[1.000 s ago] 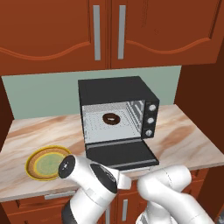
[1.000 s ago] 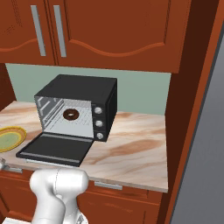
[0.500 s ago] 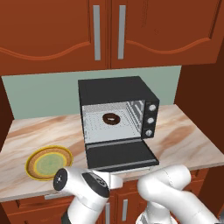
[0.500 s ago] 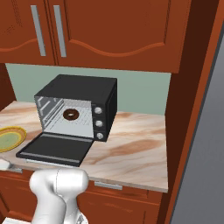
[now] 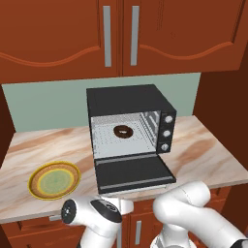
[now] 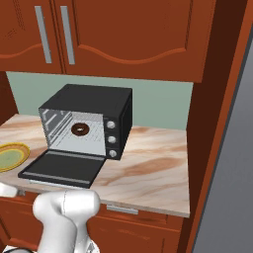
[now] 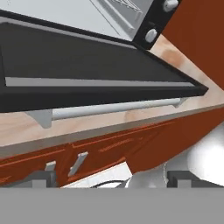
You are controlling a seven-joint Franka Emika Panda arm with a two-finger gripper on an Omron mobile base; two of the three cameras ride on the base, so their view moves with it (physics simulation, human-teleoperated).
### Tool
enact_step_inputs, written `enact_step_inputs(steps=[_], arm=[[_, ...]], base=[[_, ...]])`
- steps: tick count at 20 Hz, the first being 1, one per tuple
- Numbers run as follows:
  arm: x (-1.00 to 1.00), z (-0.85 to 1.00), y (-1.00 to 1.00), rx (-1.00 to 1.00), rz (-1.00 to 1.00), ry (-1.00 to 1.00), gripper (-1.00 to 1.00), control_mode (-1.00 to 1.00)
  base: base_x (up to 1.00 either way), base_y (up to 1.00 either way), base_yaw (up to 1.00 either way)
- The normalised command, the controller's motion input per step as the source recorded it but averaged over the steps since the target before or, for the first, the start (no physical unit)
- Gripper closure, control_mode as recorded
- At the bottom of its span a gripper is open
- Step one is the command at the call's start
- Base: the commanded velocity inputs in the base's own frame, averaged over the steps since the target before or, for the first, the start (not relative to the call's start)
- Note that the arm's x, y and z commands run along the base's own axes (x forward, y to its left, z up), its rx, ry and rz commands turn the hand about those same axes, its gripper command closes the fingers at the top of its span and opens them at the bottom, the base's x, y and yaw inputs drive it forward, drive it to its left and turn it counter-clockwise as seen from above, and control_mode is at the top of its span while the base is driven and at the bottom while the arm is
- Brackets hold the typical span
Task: Pick up the bagel from the plate, place it on the toaster oven rack, close the door, and set the timer.
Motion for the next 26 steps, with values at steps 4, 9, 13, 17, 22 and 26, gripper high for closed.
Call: enact_step_inputs(steps=[4, 9, 13, 17, 22, 26], arm=[[0.14, -0.25, 0.00, 0.00, 0.05, -0.10, -1.00, -1.00], [0.19, -0.05, 0.00, 0.00, 0.04, -0.15, -1.00, -1.00], [0.15, 0.00, 0.00, 0.00, 0.03, -0.17, -1.00, -1.00], [0.01, 0.00, 0.00, 0.00, 0.00, -0.14, -1.00, -1.00], [0.10, 0.00, 0.00, 0.00, 0.00, -0.06, -1.00, -1.00], [0.09, 0.00, 0.00, 0.00, 0.00, -0.04, -1.00, -1.00]], base=[[0.00, 0.00, 0.00], [0.00, 0.00, 0.00], [0.00, 0.00, 0.00], [0.00, 0.00, 0.00], [0.00, 0.00, 0.00], [0.00, 0.00, 0.00]])
